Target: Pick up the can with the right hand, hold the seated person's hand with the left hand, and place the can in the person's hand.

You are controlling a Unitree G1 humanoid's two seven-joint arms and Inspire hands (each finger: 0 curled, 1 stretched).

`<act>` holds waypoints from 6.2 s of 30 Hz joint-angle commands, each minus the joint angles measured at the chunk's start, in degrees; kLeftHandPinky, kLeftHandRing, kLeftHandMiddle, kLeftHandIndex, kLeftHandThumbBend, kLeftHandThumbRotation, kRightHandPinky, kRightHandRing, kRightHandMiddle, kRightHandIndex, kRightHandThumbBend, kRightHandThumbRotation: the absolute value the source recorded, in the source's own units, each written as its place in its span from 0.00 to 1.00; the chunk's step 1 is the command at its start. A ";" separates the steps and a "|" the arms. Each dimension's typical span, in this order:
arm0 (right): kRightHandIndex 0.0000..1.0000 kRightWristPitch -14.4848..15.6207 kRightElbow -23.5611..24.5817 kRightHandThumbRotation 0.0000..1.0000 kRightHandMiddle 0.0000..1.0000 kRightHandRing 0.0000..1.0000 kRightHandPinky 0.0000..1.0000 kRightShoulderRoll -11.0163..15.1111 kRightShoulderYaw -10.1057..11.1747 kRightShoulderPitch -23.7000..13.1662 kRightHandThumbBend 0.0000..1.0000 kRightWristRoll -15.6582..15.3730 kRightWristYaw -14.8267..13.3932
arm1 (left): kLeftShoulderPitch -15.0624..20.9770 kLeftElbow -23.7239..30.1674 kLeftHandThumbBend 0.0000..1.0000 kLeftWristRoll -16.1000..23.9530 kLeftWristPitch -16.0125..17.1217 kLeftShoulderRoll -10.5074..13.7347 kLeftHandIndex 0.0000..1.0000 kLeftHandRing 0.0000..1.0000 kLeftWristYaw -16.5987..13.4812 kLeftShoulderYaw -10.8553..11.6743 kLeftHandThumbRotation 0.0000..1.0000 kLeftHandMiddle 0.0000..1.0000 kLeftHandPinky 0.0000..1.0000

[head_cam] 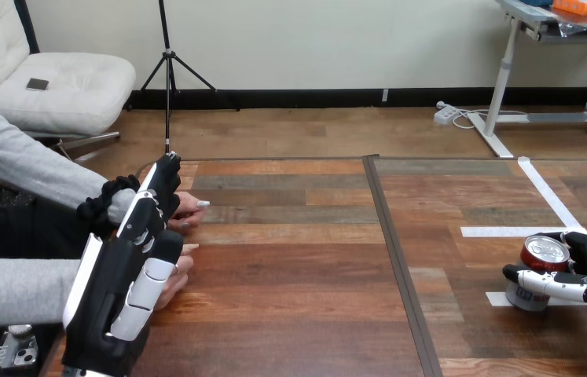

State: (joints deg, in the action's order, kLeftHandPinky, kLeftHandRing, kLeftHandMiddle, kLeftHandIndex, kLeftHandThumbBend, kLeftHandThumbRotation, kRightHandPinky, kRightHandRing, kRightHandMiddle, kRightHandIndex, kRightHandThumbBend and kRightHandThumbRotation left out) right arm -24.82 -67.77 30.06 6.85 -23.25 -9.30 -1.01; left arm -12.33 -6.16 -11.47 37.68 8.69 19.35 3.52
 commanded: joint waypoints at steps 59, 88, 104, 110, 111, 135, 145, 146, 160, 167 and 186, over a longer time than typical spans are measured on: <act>0.49 -7.76 1.60 0.00 0.45 0.39 0.34 1.57 -0.22 -2.94 0.67 -1.13 -3.06 | 2.77 2.26 0.69 0.21 0.61 0.58 0.95 1.00 0.05 0.80 0.86 1.00 1.00; 0.48 -12.39 2.17 0.00 0.43 0.38 0.34 1.61 -0.40 -2.80 0.69 -1.44 -3.29 | 2.44 2.35 0.69 0.17 0.81 0.50 0.95 1.00 -0.03 0.80 0.86 1.00 1.00; 0.47 -14.47 3.85 0.00 0.43 0.37 0.33 2.29 -1.06 -2.83 0.68 -2.40 -2.75 | 1.83 3.51 0.71 0.21 -0.84 0.61 0.94 1.00 -0.58 0.48 0.86 1.00 1.00; 0.47 -15.61 4.10 0.00 0.43 0.37 0.33 2.83 -1.82 -2.88 0.68 -3.84 -3.87 | 1.91 3.36 0.71 -0.65 -1.06 0.90 0.95 1.00 0.32 0.33 0.86 1.00 1.00; 0.47 -15.70 4.12 0.00 0.43 0.37 0.33 2.87 -1.89 -2.90 0.69 -3.94 -3.96 | 1.93 3.30 0.71 -0.64 -1.04 0.90 0.95 1.00 0.37 0.37 0.86 1.00 1.00; 0.47 -18.90 8.31 0.00 0.42 0.35 0.31 3.69 -2.67 -2.60 0.68 -4.61 -2.69 | 2.90 1.01 0.84 7.74 2.41 2.01 0.91 0.99 -3.34 2.06 0.92 0.99 0.96; 0.46 -20.99 9.34 0.00 0.41 0.36 0.32 3.66 -2.54 -2.63 0.69 -3.92 -0.88 | 3.60 0.39 0.78 11.23 3.56 3.09 0.83 0.86 -5.91 3.13 0.89 0.89 0.66; 0.46 -20.99 9.42 0.00 0.41 0.36 0.32 3.64 -2.51 -2.61 0.69 -3.91 -0.82 | 3.65 0.38 0.76 11.37 3.60 3.18 0.82 0.84 -6.02 3.20 0.88 0.87 0.63; 0.45 -22.03 10.21 0.00 0.40 0.33 0.30 3.31 -2.21 -2.57 0.71 -3.40 0.40 | 3.83 2.76 0.62 14.54 2.57 6.37 0.70 0.66 -8.15 5.54 0.63 0.72 0.47; 0.44 -21.79 10.34 0.00 0.39 0.32 0.29 3.16 -2.15 -2.64 0.71 -3.37 0.69 | 4.82 2.35 0.76 19.03 4.17 9.00 0.68 0.65 -9.88 7.12 0.54 0.70 0.48; 0.45 -21.73 9.69 0.00 0.40 0.33 0.30 2.88 -2.42 -2.89 0.69 -3.70 0.76 | 2.67 14.25 1.00 36.02 -4.60 17.72 0.75 0.70 -12.05 11.94 0.44 0.78 0.52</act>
State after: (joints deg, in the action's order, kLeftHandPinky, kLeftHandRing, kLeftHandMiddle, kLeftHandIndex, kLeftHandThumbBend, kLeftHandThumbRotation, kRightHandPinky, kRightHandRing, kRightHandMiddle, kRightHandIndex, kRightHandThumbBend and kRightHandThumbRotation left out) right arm -44.86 -60.65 31.74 4.33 -23.02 -13.89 0.03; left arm -11.59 1.98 21.49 34.57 23.20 8.28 13.62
